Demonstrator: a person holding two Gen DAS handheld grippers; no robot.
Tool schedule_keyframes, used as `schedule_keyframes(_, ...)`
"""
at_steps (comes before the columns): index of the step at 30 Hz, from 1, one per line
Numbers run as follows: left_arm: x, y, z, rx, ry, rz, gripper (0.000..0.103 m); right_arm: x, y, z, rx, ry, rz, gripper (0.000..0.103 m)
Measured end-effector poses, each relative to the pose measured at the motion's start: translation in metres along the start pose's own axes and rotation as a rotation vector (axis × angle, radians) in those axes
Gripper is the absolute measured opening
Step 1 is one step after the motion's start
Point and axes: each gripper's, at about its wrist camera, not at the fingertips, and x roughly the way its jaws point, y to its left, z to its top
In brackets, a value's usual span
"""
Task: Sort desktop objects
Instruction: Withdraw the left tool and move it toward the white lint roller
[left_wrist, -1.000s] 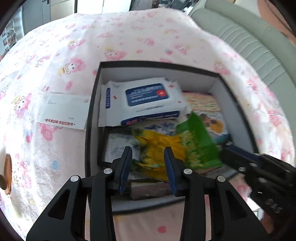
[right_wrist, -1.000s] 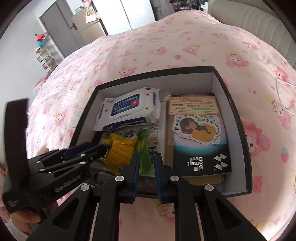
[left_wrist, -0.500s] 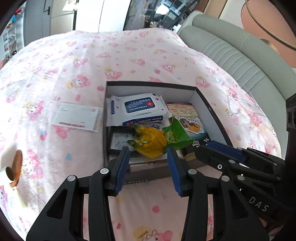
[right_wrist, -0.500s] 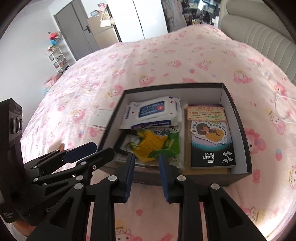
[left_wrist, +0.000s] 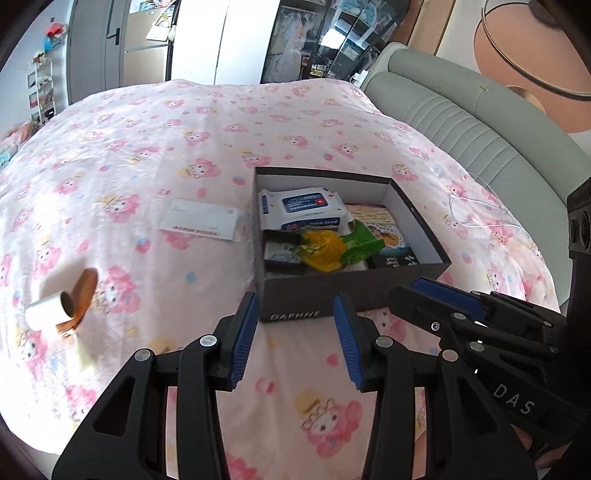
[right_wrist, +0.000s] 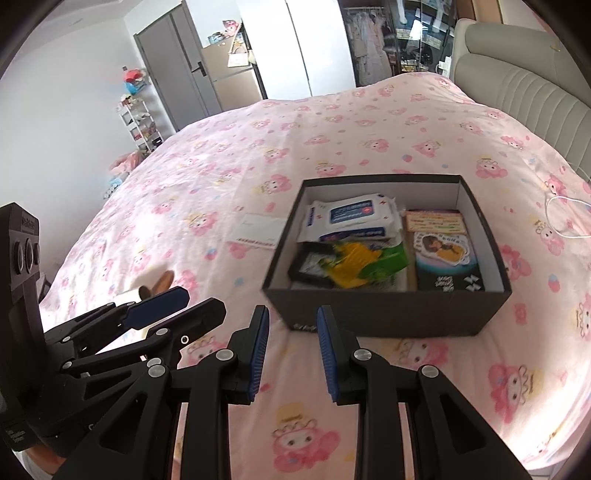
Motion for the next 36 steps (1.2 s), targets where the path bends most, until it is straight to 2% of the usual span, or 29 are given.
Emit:
schedule_keyframes(17,-0.06,0.065,-0.042,-0.054,-0.057,0.054,0.043,-0.006,0.082,-0.03,-0.106,-0.007,0.063,0.024)
schedule_keyframes(27,-0.08,0.12,-0.053,-0.12,-0.083,0.113,0.043,0.016,0.139,-0.028,-0.201,0.002,0.122,0.024)
schedule_keyframes(36,-0.08,0.16,-0.049,-0.165,-0.092,0.159,0.043,0.042,0.172,-0.018,-0.264,0.02,0.144,0.024)
